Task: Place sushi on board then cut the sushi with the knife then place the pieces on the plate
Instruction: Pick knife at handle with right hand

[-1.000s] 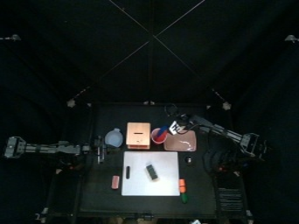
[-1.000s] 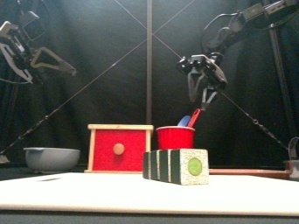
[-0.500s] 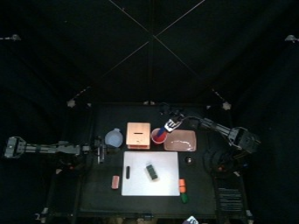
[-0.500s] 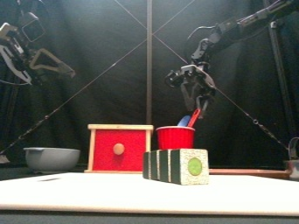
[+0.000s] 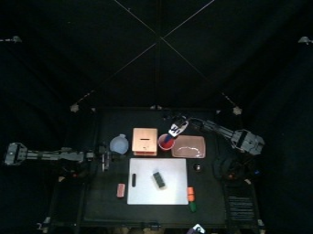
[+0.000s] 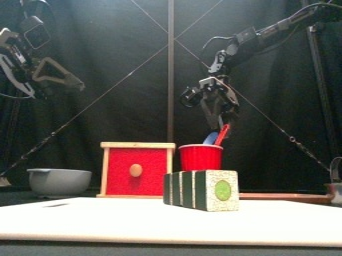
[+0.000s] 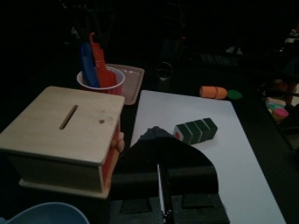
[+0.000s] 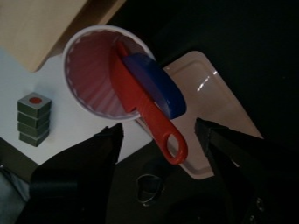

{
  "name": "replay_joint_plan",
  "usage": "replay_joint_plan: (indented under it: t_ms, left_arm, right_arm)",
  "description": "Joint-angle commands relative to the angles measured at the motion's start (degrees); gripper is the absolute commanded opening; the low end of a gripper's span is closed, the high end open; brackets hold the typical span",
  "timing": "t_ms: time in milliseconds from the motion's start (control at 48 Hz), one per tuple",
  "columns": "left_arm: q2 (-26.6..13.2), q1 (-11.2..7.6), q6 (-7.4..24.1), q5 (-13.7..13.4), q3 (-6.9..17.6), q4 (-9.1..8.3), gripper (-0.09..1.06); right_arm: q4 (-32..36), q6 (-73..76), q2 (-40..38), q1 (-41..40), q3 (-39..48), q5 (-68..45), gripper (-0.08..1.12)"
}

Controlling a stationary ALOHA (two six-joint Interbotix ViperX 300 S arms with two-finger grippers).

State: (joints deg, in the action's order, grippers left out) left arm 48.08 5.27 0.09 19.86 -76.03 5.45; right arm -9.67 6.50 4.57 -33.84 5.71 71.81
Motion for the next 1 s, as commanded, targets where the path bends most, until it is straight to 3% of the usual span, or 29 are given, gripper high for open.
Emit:
replay_joint_plan:
  t_ms: [21, 1000]
  left_arm:
    - [-0.18, 0.18, 0.00, 0.35, 0.62, 0.09, -0.03]
    - [-0.09, 0.18, 0.00, 0.26, 0.09, 0.09, -0.03]
  right_arm:
    - [-0.53, -0.62, -0.26, -0.18, -2.29, 1.32, 0.96]
    - [-3.96, -1.49, 3.96, 0.18, -4.75, 6.59, 0.93]
